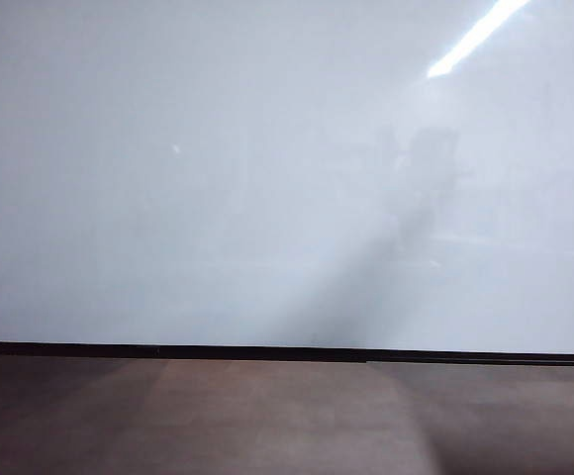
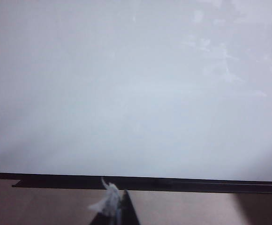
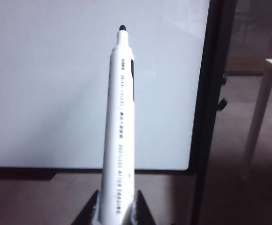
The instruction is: Reach to the right to find the marker pen, pick it up, and write the number 17 on the whiteboard.
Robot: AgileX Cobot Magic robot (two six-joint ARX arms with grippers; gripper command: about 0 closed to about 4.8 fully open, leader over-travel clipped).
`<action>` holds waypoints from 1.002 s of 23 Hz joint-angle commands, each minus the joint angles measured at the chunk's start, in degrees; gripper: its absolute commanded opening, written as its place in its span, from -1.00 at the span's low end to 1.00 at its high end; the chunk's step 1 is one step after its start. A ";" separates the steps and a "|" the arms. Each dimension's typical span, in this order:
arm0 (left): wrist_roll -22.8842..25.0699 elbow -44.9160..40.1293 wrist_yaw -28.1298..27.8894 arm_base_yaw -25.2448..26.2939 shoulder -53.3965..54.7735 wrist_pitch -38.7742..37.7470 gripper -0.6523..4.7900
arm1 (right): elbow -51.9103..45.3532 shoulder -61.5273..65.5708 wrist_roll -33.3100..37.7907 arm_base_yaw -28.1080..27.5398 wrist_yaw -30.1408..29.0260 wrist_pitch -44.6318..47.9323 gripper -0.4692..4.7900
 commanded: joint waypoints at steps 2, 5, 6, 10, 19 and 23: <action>0.09 0.04 0.02 0.04 0.04 0.68 -0.78 | -4.28 -3.04 1.53 -1.27 -1.49 0.59 -0.83; 0.09 0.04 0.02 0.04 0.04 0.68 -0.78 | -6.08 -3.52 1.53 -1.36 -1.44 0.61 -0.83; 0.09 0.04 0.02 0.04 0.04 0.68 -0.78 | -6.49 -3.65 1.57 -1.36 -1.44 0.63 -0.83; 0.09 0.04 0.02 0.04 0.04 0.68 -0.78 | -7.85 -4.90 2.01 -1.33 -1.42 0.79 -0.83; 0.09 0.04 0.02 0.04 0.04 0.66 -0.78 | -8.37 -4.81 2.16 -1.22 -1.42 1.05 -0.82; 0.09 0.04 0.02 0.04 0.04 0.66 -0.78 | -8.37 -4.81 2.16 -1.25 -1.40 1.05 -0.83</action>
